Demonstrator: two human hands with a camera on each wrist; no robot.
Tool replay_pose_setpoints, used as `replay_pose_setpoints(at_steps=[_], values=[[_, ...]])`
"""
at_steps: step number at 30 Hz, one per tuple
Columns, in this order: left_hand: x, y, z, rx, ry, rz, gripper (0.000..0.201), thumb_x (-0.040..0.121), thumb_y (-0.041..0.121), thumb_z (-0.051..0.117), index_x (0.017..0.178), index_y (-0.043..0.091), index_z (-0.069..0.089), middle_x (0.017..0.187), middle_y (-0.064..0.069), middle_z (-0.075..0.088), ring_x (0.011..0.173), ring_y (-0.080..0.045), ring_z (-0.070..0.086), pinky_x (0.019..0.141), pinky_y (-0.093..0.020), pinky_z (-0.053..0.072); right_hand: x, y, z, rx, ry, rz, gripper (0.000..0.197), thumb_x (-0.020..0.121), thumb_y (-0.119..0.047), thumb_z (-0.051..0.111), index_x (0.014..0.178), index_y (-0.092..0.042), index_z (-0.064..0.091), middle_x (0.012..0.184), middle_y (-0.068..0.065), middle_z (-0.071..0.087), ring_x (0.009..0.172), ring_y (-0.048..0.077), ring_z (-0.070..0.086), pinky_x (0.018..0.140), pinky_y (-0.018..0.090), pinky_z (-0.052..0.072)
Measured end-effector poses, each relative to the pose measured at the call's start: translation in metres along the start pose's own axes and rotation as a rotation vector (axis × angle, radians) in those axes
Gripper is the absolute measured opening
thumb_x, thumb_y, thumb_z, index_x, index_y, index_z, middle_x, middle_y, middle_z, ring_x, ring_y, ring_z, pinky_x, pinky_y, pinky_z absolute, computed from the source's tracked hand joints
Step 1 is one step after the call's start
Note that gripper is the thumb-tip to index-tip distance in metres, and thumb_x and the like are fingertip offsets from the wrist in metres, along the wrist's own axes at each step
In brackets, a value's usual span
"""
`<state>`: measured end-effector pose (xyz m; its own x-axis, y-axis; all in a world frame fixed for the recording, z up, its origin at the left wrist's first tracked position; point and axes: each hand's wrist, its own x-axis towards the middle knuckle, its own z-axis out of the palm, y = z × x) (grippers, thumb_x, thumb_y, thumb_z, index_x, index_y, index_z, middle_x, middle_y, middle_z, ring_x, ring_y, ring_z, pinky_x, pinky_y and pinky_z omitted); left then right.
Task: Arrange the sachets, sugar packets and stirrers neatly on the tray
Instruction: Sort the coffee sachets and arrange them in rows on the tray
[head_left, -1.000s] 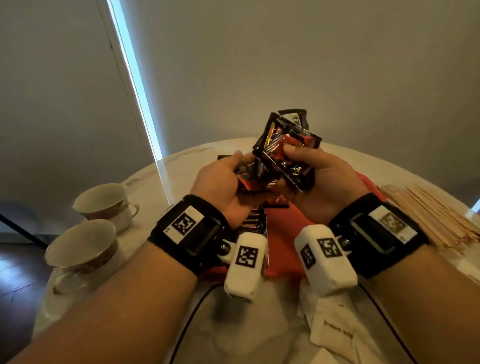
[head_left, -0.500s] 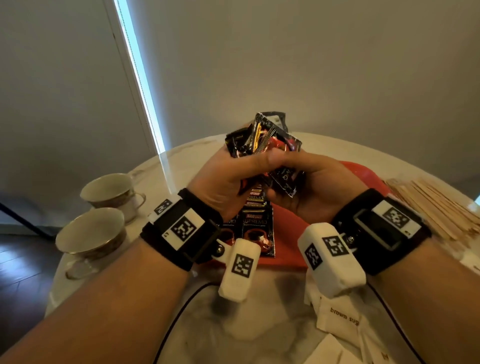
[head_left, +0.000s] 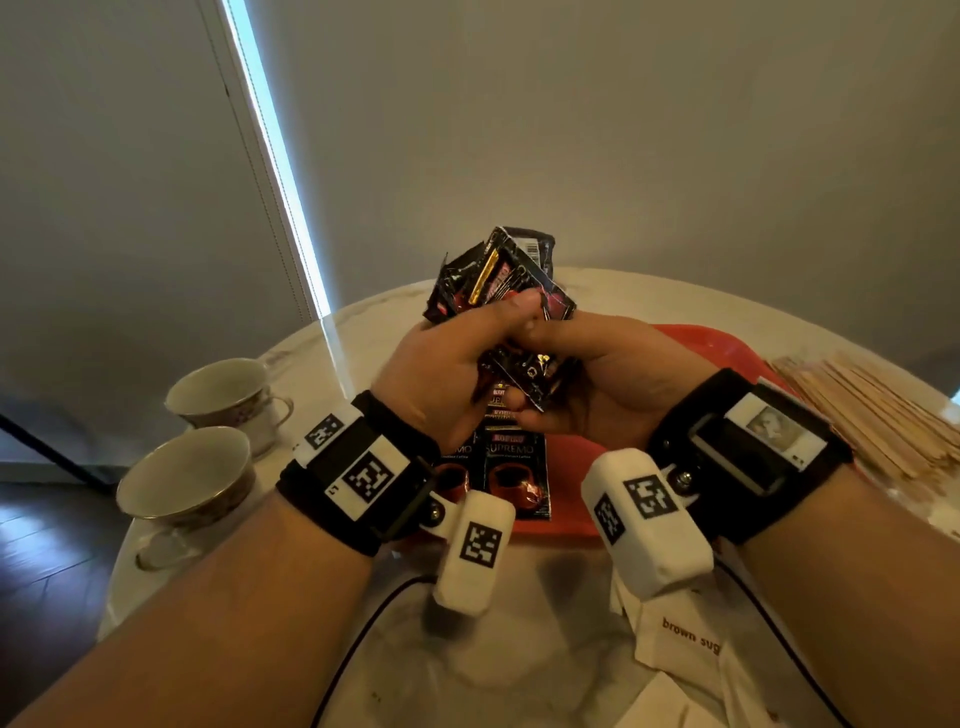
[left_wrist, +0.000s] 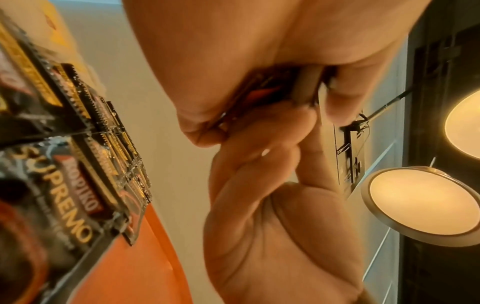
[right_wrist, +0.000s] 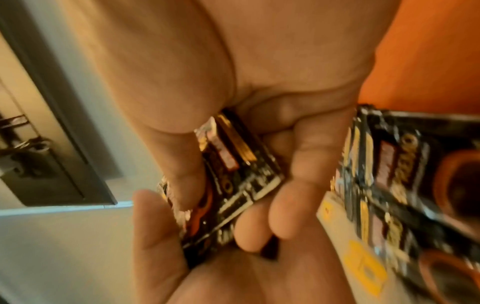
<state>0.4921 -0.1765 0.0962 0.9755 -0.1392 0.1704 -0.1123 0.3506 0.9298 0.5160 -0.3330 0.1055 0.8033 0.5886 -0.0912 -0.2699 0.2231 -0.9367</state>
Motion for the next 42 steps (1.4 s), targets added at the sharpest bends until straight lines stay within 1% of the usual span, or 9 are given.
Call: replay_pose_setpoints(at_steps=[3,8,17,21,26,30,33,37,42], values=[[0.000,0.001,0.004,-0.032,0.158,-0.031,0.020,0.093,0.012,0.067,0.107,-0.002,0.072,0.089,-0.015,0.075,0.086,-0.039,0.069,0.067,-0.040,0.057,0.006,-0.001,-0.004,-0.111,0.049,0.003,0.054,0.075,-0.029,0.078,0.125,-0.011,0.067,0.108,0.019,0.071,0.071,0.021,0.065,0.058,0.028,0.058],[0.002,0.005,0.004,-0.050,0.242,-0.058,0.009,0.095,0.004,0.064,0.097,0.000,0.072,0.078,-0.012,0.077,0.067,-0.024,0.076,0.053,-0.032,0.060,0.012,0.006,-0.009,-0.158,0.187,-0.094,0.058,0.070,-0.019,0.083,0.123,-0.010,0.063,0.098,0.013,0.073,0.063,0.017,0.064,0.053,0.025,0.054],[0.007,-0.001,-0.004,-0.030,0.300,-0.115,0.018,0.088,-0.006,0.067,0.105,-0.001,0.066,0.075,-0.007,0.076,0.073,-0.023,0.076,0.061,-0.033,0.062,0.007,0.013,-0.028,0.013,0.335,-0.220,0.038,0.069,-0.008,0.076,0.107,-0.007,0.068,0.090,0.010,0.069,0.070,0.016,0.059,0.056,0.023,0.053],[0.006,0.001,-0.005,-0.046,0.259,-0.165,0.022,0.086,0.001,0.068,0.107,0.002,0.067,0.093,-0.012,0.074,0.089,-0.030,0.073,0.084,-0.048,0.059,0.008,0.018,-0.024,0.051,0.303,-0.224,0.040,0.069,-0.009,0.071,0.109,-0.003,0.069,0.094,0.014,0.066,0.074,0.018,0.056,0.058,0.024,0.054],[0.002,0.006,-0.008,-0.033,0.281,-0.164,0.014,0.088,0.006,0.068,0.102,0.007,0.065,0.093,-0.011,0.072,0.084,-0.029,0.074,0.068,-0.040,0.060,0.005,0.021,-0.022,0.021,0.391,-0.242,0.004,0.087,-0.004,0.064,0.091,-0.003,0.065,0.082,0.010,0.064,0.071,0.021,0.055,0.061,0.030,0.055],[-0.003,0.000,-0.009,0.097,0.170,-0.145,0.019,0.087,-0.005,0.067,0.104,0.005,0.068,0.092,-0.012,0.075,0.083,-0.025,0.075,0.071,-0.038,0.063,0.003,0.019,-0.024,-0.103,0.445,-0.255,0.026,0.088,-0.012,0.073,0.107,0.005,0.067,0.103,0.025,0.069,0.091,0.035,0.062,0.086,0.052,0.058],[-0.007,-0.001,-0.005,0.150,0.086,-0.123,0.024,0.086,-0.011,0.065,0.102,0.007,0.071,0.095,-0.014,0.077,0.088,-0.029,0.076,0.080,-0.043,0.063,0.001,0.019,-0.022,-0.113,0.426,-0.272,0.026,0.089,-0.011,0.072,0.112,0.001,0.068,0.109,0.028,0.071,0.090,0.034,0.067,0.081,0.048,0.061],[-0.008,0.001,-0.009,0.133,0.060,-0.128,0.028,0.085,-0.015,0.062,0.098,0.008,0.071,0.090,-0.013,0.078,0.084,-0.028,0.077,0.073,-0.039,0.064,0.001,0.018,-0.022,-0.079,0.398,-0.280,0.027,0.088,-0.004,0.069,0.115,-0.003,0.069,0.114,0.024,0.072,0.094,0.033,0.070,0.077,0.045,0.060],[-0.007,-0.002,-0.011,0.126,0.082,-0.135,0.028,0.085,-0.016,0.063,0.099,0.007,0.069,0.088,-0.010,0.078,0.080,-0.024,0.077,0.068,-0.035,0.063,0.002,0.018,-0.020,0.010,0.437,-0.245,0.033,0.094,-0.022,0.067,0.119,0.000,0.068,0.117,0.022,0.072,0.109,0.041,0.069,0.090,0.054,0.059]])
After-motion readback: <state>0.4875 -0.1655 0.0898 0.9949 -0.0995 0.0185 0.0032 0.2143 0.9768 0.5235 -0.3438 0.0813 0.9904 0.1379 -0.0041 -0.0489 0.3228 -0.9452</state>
